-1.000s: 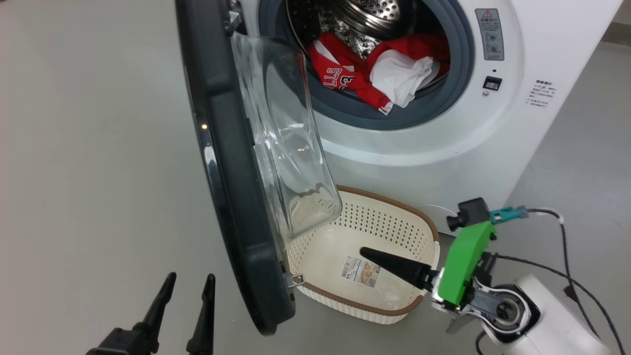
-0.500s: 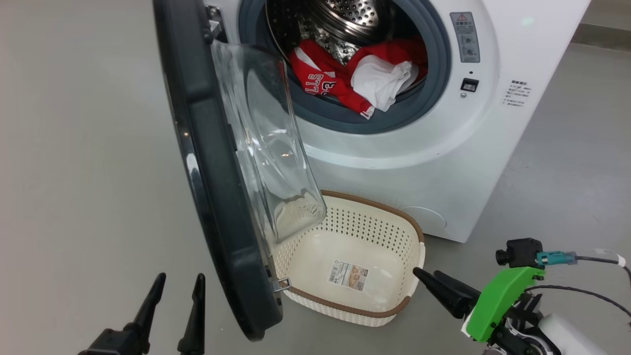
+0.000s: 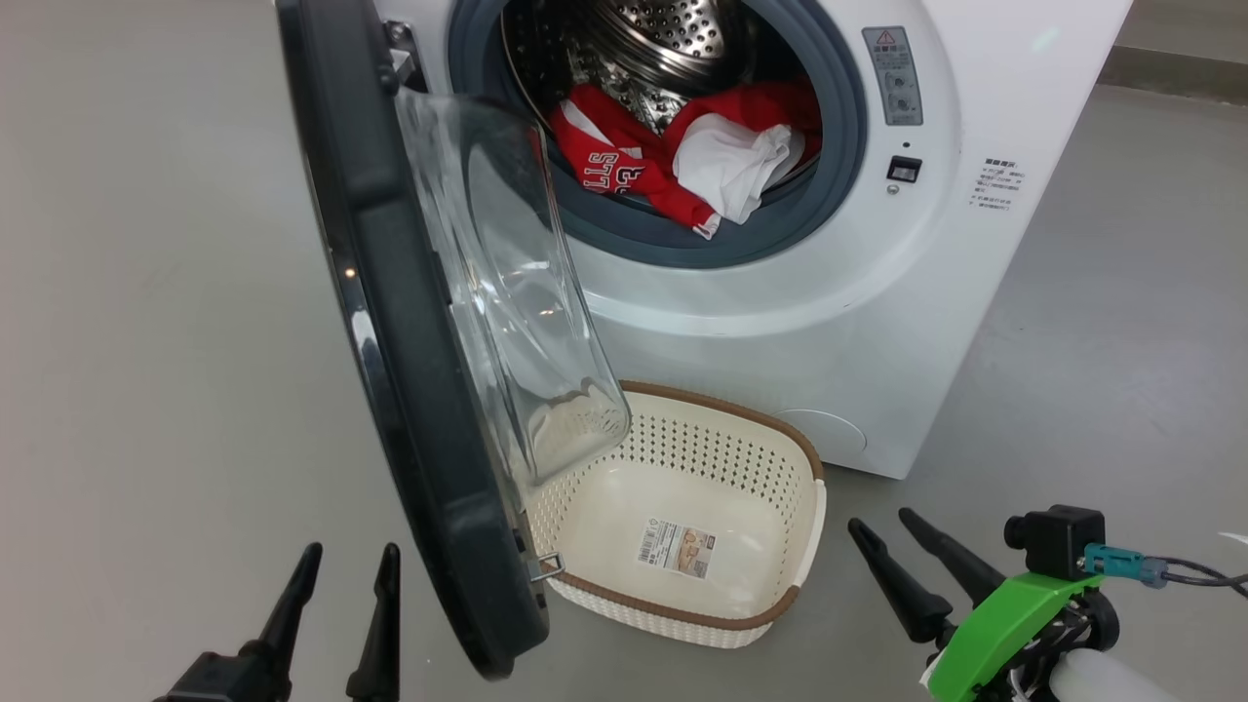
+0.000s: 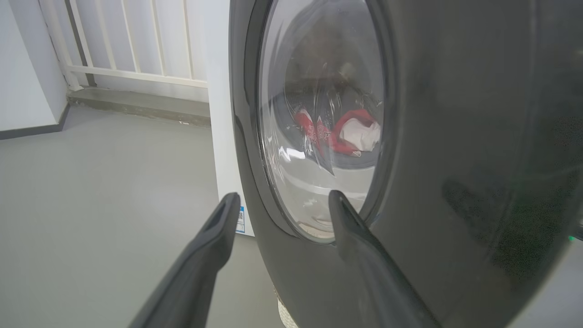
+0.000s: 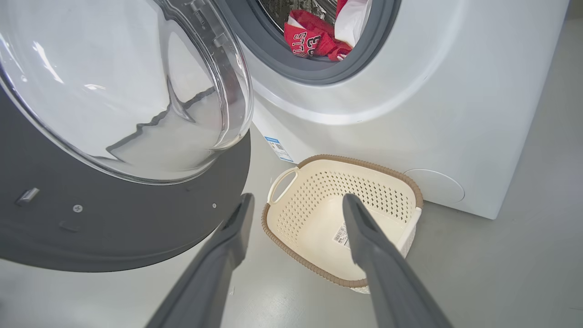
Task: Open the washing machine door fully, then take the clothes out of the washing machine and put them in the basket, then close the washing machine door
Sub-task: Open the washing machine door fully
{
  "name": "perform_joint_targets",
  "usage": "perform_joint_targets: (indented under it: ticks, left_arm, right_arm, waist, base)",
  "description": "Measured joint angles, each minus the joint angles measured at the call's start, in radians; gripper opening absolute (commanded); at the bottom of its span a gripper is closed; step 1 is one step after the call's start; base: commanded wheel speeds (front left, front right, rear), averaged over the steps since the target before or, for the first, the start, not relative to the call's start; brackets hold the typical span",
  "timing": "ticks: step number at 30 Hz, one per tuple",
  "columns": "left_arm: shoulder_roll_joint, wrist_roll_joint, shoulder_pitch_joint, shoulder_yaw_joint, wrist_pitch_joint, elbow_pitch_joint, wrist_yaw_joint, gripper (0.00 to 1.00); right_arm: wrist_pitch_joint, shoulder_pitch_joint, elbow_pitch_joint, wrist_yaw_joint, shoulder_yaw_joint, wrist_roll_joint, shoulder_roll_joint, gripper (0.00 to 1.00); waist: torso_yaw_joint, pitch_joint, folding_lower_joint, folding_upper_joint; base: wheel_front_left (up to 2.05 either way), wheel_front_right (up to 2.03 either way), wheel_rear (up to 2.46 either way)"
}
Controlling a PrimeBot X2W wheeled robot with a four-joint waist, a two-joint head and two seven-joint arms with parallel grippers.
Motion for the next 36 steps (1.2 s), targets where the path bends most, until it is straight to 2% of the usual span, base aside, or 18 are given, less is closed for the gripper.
perform_joint_targets:
  ticks: [3,10,19,30,36]
  left_arm:
    - [0.000,0.000,0.000,0.000,0.000,0.001,0.000,1.00]
    - [0.000,0.000,0.000,0.001,0.000,0.003,0.000,1.00]
    - [0.000,0.000,0.001,0.000,0.000,0.003,0.000,1.00]
    - [0.000,0.000,0.000,-0.006,0.000,0.004,0.000,1.00]
    - [0.000,0.000,0.000,-0.008,0.000,0.005,0.000,1.00]
  right_arm:
    - [-0.013,-0.012,0.015,0.000,-0.022,-0.052,0.001,1.00]
    - [-0.016,0.012,-0.071,0.000,-0.262,-0.301,0.057,1.00]
    - [-0.018,0.107,-0.190,0.000,-0.464,-0.579,0.147,1.00]
    - [-0.018,0.171,-0.192,0.000,-0.524,-0.700,0.186,1.00]
    - [-0.018,0.206,-0.184,0.000,-0.548,-0.720,0.208,1.00]
  waist:
    - [0.003,0.000,0.0000,0.0000]
    - [0.011,0.002,0.0000,0.0000]
    - [0.018,-0.001,0.0000,0.0000]
    - [0.023,0.005,0.0000,0.0000]
    - [0.025,0.009,0.0000,0.0000]
  base:
    - [0.00,0.00,0.00]
    - [0.00,0.00,0.00]
    - [0.00,0.00,0.00]
    - [0.00,0.00,0.00]
    - [0.00,0.00,0.00]
